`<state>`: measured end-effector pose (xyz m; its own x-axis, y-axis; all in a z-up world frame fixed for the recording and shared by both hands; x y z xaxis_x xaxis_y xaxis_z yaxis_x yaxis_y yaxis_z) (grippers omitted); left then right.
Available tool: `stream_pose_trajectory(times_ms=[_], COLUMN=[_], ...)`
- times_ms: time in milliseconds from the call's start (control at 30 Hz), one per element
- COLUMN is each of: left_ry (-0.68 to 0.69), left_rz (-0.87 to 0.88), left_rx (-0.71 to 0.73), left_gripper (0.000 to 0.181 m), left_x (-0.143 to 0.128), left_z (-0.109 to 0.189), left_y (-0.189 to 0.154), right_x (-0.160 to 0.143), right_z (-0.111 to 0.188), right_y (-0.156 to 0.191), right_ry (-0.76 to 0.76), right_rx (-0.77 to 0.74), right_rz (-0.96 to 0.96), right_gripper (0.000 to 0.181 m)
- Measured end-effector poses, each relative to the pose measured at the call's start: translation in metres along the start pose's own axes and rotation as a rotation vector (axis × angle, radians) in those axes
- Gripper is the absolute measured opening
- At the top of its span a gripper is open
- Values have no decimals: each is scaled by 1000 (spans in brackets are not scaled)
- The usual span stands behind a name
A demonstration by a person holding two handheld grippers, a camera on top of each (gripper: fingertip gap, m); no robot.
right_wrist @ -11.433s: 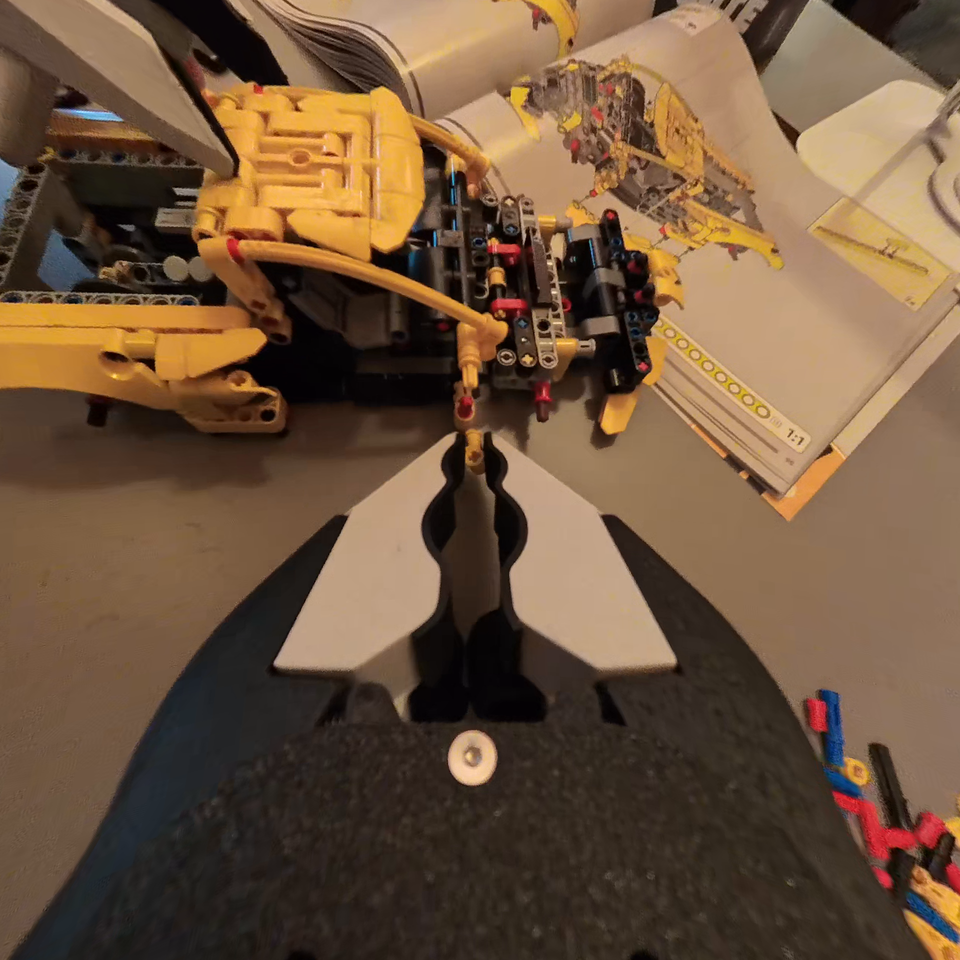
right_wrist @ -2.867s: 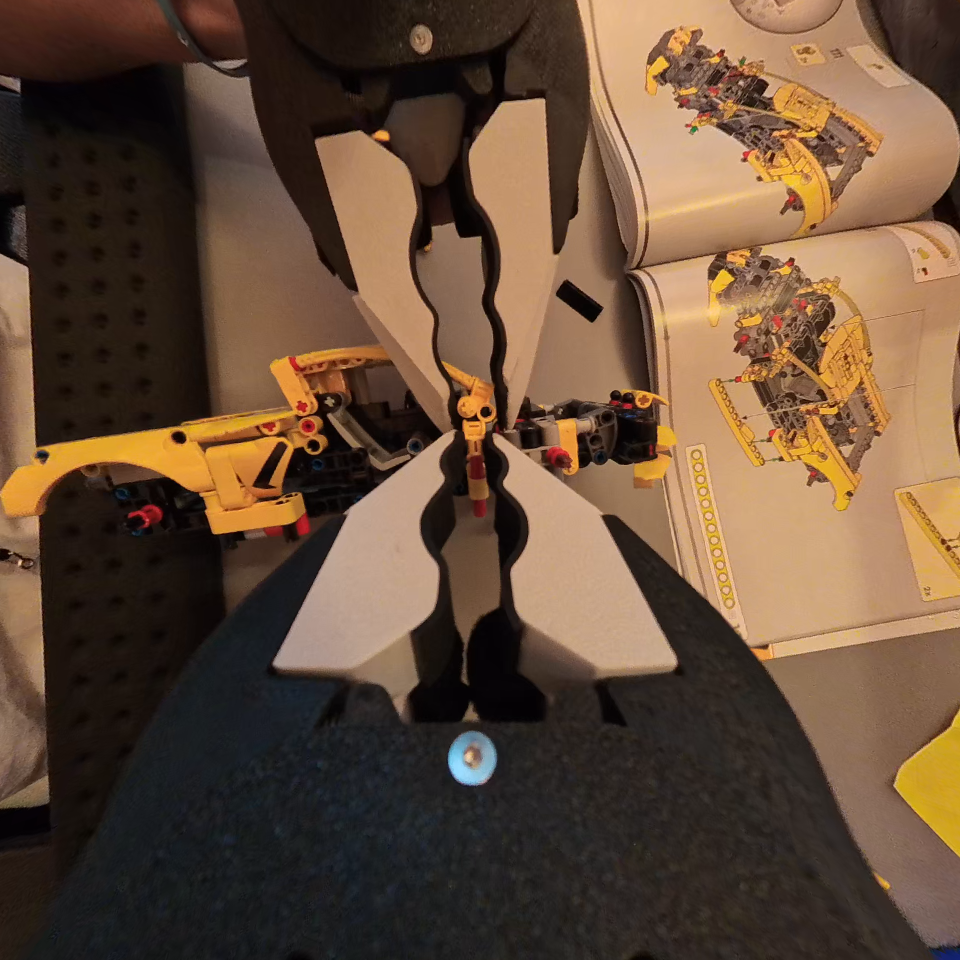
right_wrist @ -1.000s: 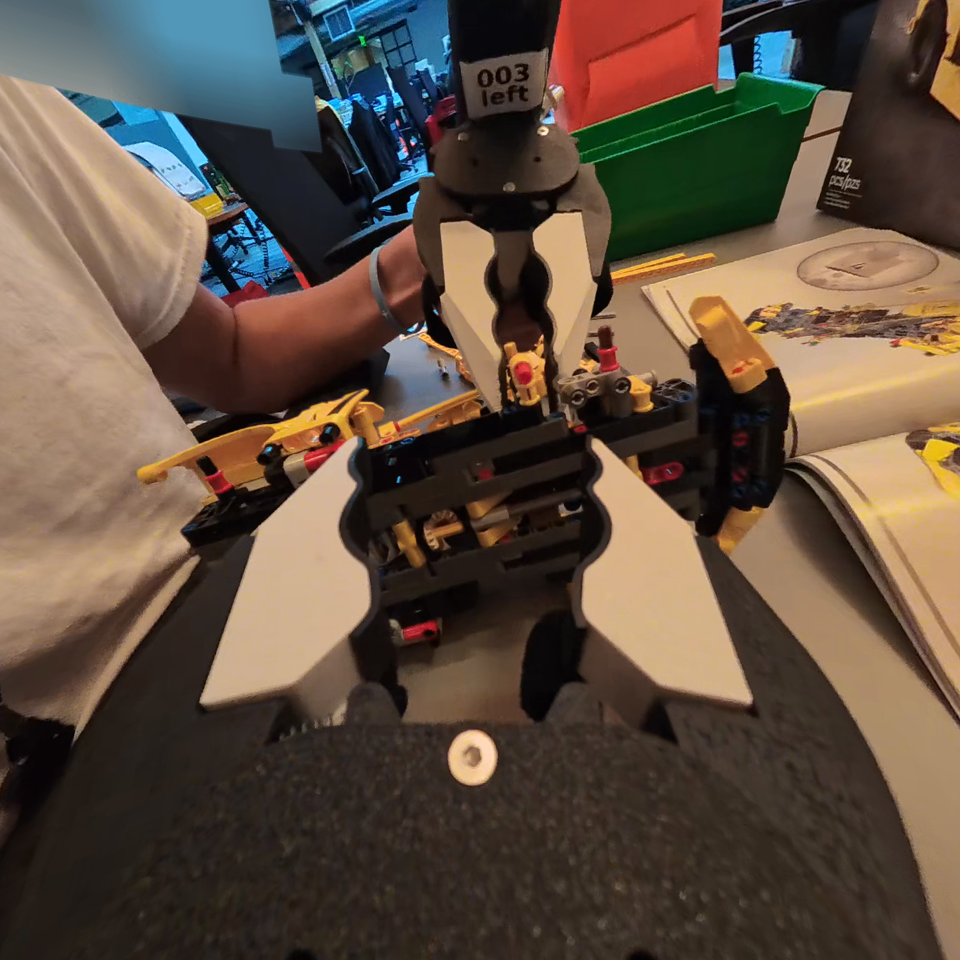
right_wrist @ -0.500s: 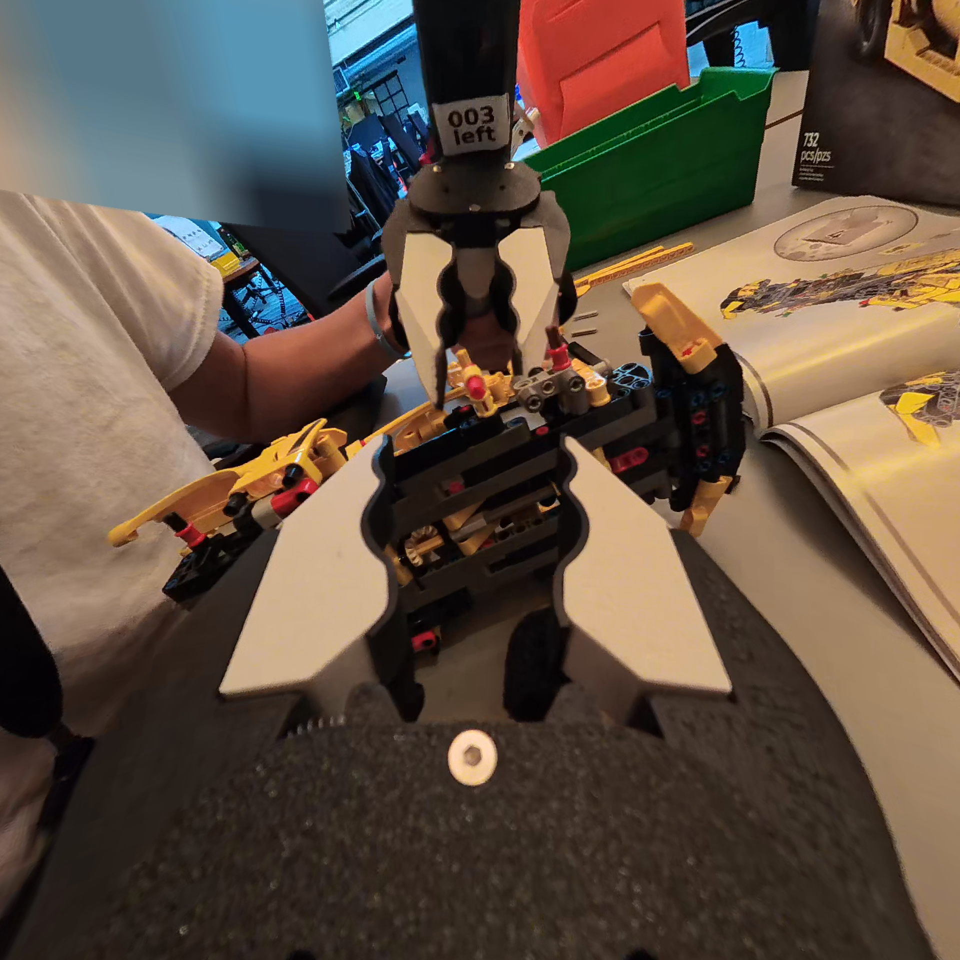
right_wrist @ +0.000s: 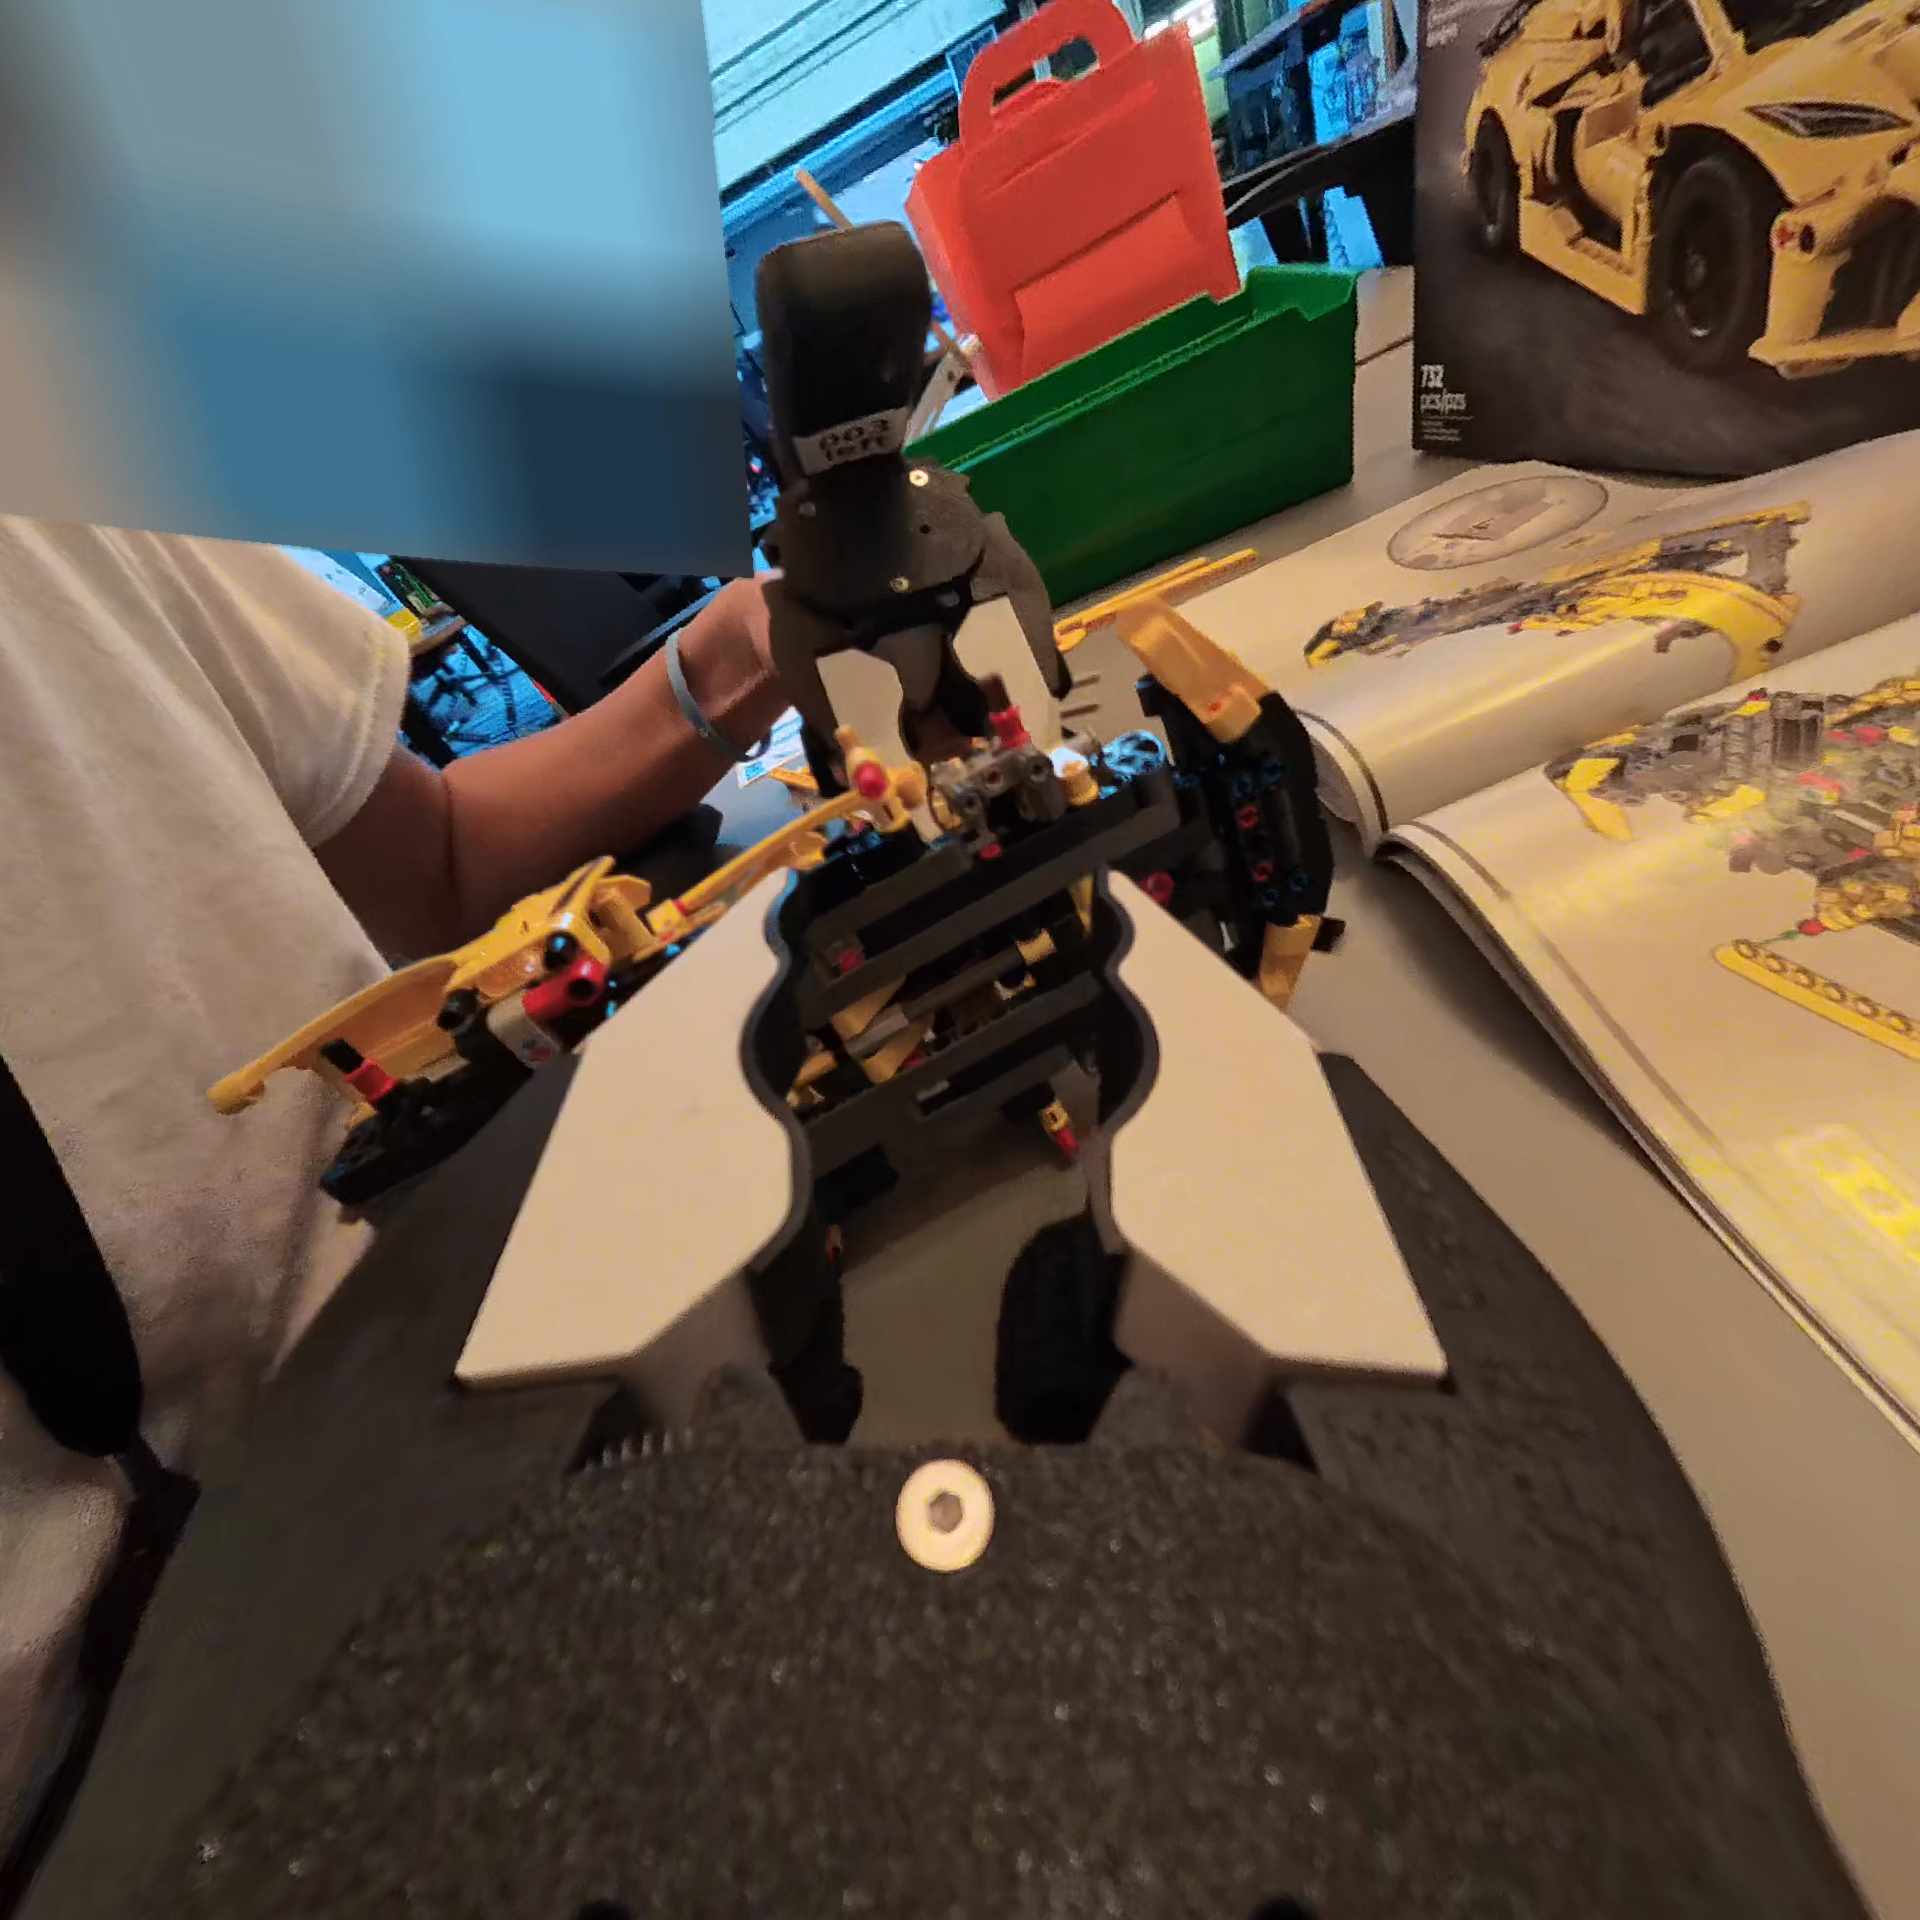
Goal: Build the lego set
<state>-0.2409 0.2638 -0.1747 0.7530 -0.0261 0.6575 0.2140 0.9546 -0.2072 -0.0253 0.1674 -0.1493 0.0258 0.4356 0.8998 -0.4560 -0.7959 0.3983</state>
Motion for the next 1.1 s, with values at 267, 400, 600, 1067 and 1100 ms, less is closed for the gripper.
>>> stream_pose_trajectory(times_ms=[267,400,600,1067,1100], left_ry=[113,146,-318,-930,-936], left_rz=[-35,-53,31,95,104], left_rx=[19,40,33,-216,-233], left_gripper=[16,6,6,6,6], left_x=[-4,-2,30,65,65], left_z=[-21,-21,30,72,73], left_y=[-4,-5,2,-28,-28], right_x=[-8,-4,32,83,84], right_z=[-7,-5,-1,-54,-54], right_y=[-2,0,13,72,74], right_ry=[68,55,-30,-80,-74], right_rx=[-2,-9,-33,-123,-134], right_rz=[2,10,65,326,340], right_gripper=[50,48,37,53,54])
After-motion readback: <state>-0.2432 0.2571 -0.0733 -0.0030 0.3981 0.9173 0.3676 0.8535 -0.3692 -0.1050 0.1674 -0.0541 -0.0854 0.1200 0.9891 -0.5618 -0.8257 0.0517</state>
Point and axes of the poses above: each gripper's, where its closed fingertips meet, z back along the fingers, x out of its top, y = z × x across the jaws, the point moved 9 cm from there along z, back along the fingers, and after that the axes turned 4 degrees about y, right-handed, at the moved point
